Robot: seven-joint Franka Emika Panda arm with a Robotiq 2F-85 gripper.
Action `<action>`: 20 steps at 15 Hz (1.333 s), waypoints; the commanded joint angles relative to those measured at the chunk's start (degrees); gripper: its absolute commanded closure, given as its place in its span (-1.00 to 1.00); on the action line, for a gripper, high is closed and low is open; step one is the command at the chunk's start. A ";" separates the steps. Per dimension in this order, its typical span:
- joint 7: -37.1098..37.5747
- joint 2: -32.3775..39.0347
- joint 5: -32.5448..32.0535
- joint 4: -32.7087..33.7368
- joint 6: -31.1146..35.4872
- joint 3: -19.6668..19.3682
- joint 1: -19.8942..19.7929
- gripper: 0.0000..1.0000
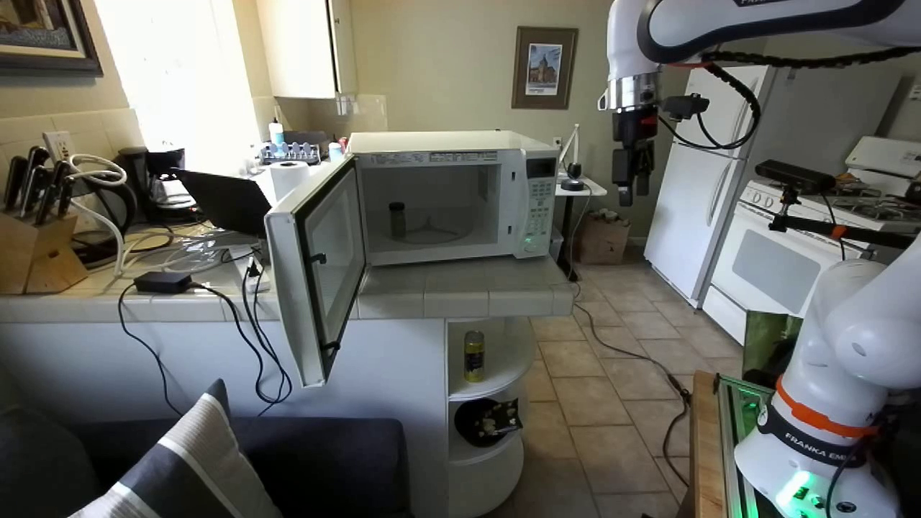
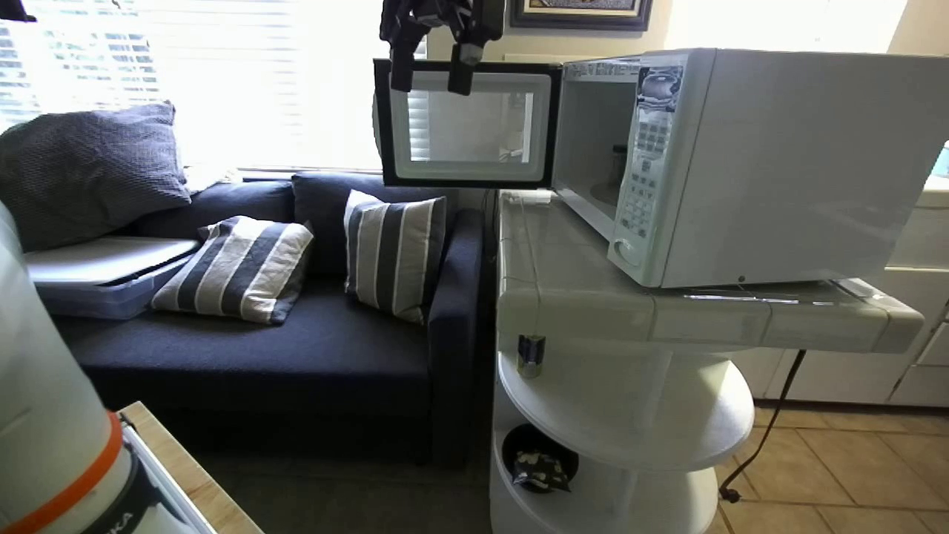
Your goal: Move the spice bottle to the shelf below the counter
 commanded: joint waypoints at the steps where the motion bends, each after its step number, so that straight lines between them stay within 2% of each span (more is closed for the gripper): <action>1: 2.56 1.83 0.37 1.28 -0.48 0.28 -0.18 -1.00; 5: 10.74 10.58 5.66 2.13 7.78 3.10 1.60 -1.00; 7: 14.75 13.89 7.81 1.35 16.93 5.31 2.94 -1.00; 8: 16.68 15.77 5.85 0.76 24.23 6.71 3.30 -1.00; 11: 22.01 21.46 2.39 1.01 38.66 9.02 4.33 -1.00; 15: 30.55 28.33 -8.86 1.53 53.85 10.16 5.23 -1.00; 20: 46.50 34.15 -27.21 3.15 63.87 6.64 6.10 -1.00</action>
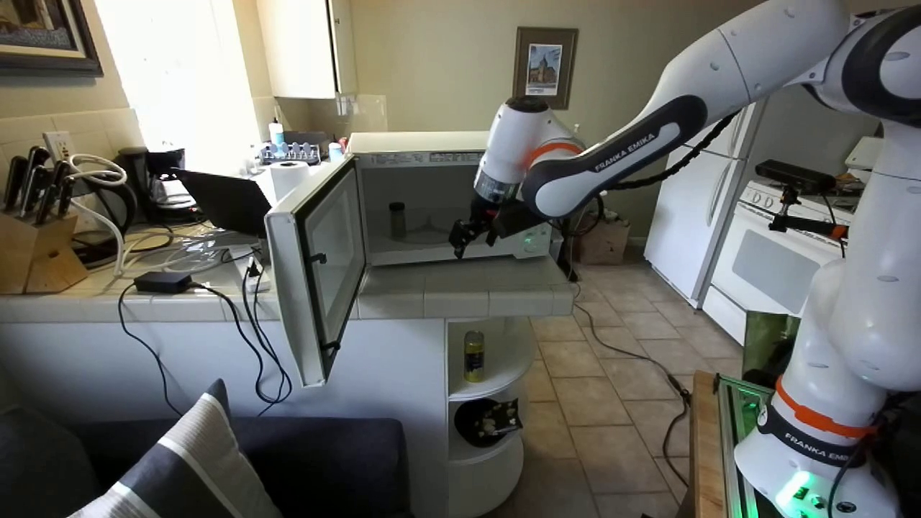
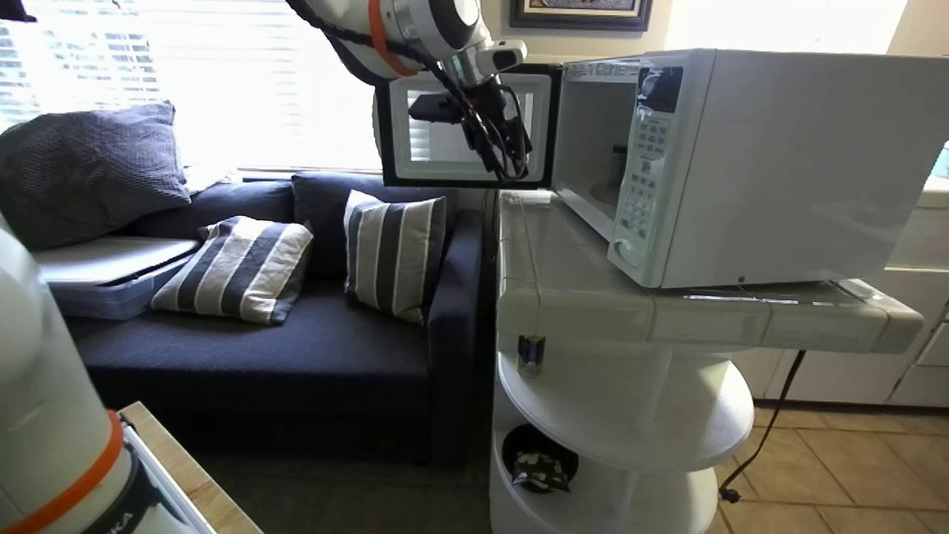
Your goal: Move the spice bottle to the shelf below the counter
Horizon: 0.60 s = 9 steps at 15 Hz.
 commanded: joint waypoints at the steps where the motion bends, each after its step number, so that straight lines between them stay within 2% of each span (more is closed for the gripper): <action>1: 9.99 4.36 -10.52 2.40 5.00 -3.35 1.51 -1.00; 3: 14.41 6.02 -14.50 3.74 8.16 -5.06 2.12 -1.00; 4: 16.10 6.90 -15.99 4.35 9.66 -4.27 0.97 -1.00; 6: 20.00 8.61 -19.92 6.17 12.58 -5.38 1.21 -1.00; 9: 23.44 11.74 -21.66 9.39 14.24 -6.18 0.85 -1.00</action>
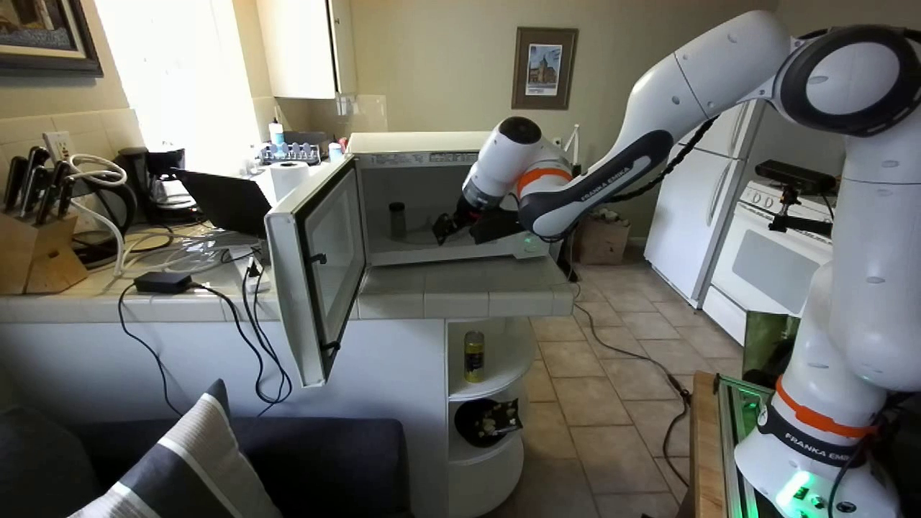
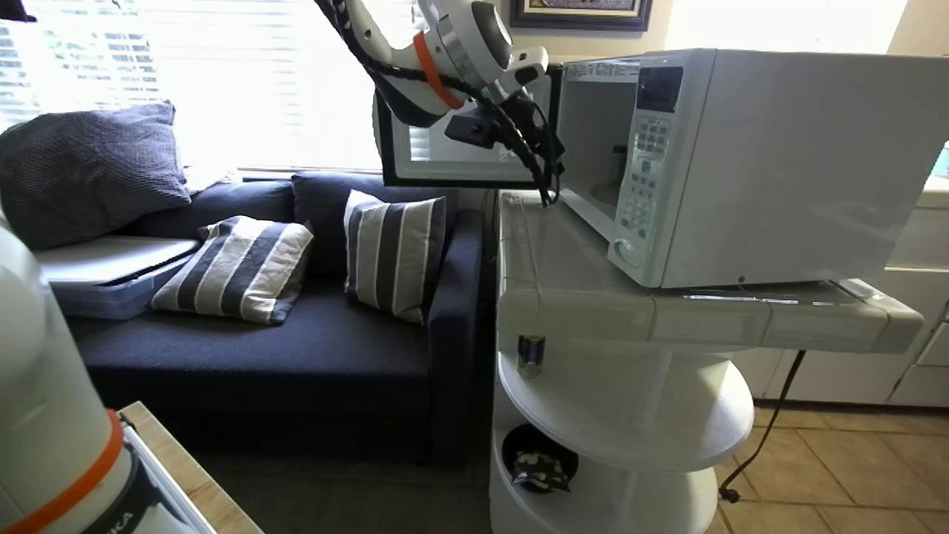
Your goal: Move the spice bottle to the shelf below the counter
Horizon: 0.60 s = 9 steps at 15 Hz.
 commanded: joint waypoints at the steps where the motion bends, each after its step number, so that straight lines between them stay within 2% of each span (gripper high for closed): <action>1: 5.31 5.31 -3.25 5.46 2.53 -1.68 0.27 -1.00; 5: 9.19 10.75 -6.33 12.11 4.16 -3.22 1.32 -1.00; 9: 17.48 17.16 -14.11 20.79 5.35 -6.71 3.90 -1.00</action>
